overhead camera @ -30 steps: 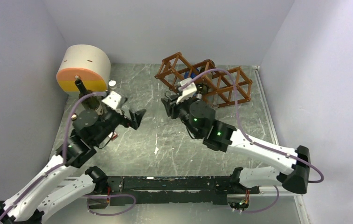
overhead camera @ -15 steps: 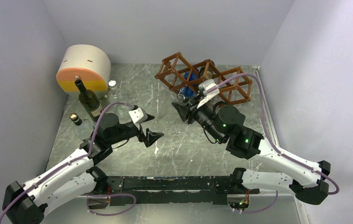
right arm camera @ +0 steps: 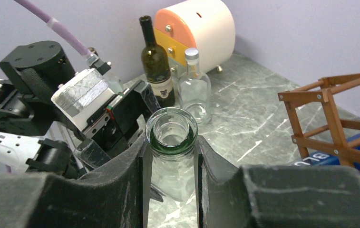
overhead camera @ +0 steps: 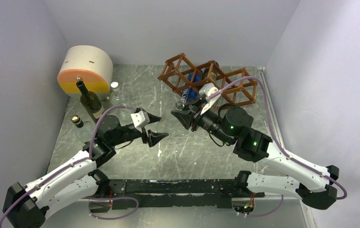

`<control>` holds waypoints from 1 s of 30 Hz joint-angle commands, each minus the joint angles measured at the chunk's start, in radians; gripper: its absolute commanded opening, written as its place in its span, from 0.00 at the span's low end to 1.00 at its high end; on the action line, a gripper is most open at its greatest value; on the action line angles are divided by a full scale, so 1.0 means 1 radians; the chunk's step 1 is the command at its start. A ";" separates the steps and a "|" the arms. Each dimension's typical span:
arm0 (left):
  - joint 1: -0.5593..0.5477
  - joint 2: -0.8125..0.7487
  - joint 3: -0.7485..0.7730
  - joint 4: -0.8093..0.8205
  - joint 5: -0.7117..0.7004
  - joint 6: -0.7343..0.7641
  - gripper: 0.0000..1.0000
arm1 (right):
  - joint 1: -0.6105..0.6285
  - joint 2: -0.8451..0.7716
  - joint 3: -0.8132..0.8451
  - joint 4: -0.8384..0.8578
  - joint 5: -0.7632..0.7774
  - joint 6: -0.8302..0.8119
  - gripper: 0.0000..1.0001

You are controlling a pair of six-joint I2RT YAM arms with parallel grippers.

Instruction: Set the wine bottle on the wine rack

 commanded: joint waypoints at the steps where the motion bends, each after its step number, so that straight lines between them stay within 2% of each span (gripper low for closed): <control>1: 0.005 0.008 0.002 0.090 0.159 0.028 0.72 | 0.003 -0.018 0.051 0.064 -0.102 0.009 0.00; 5: 0.004 0.022 0.019 0.085 0.221 0.033 0.63 | 0.003 -0.016 0.055 0.071 -0.125 0.005 0.00; 7: 0.003 0.022 0.031 0.074 0.224 0.038 0.55 | 0.002 -0.013 0.057 0.068 -0.146 0.007 0.00; 9: 0.003 0.022 0.046 0.058 0.227 0.052 0.37 | 0.003 -0.012 0.061 0.053 -0.162 0.017 0.00; 10: 0.002 0.021 0.058 0.045 0.228 0.068 0.21 | 0.003 -0.012 0.063 0.040 -0.164 0.024 0.00; 11: 0.003 0.021 0.072 0.024 0.227 0.088 0.10 | 0.003 -0.013 0.066 0.028 -0.157 0.038 0.02; 12: 0.003 0.021 0.090 -0.004 0.211 0.119 0.07 | 0.003 -0.010 0.072 0.010 -0.146 0.053 0.07; 16: 0.002 0.016 0.177 -0.162 0.140 0.251 0.07 | 0.004 0.013 0.120 -0.080 -0.107 0.102 0.50; 18: 0.002 0.012 0.230 -0.261 0.093 0.354 0.07 | 0.003 0.029 0.156 -0.145 -0.084 0.118 0.58; 24: 0.003 0.014 0.298 -0.409 -0.103 0.665 0.07 | 0.002 0.031 0.201 -0.270 -0.010 0.175 0.65; 30: -0.001 0.003 0.273 -0.403 -0.266 0.844 0.07 | 0.003 0.026 0.217 -0.332 0.042 0.190 0.67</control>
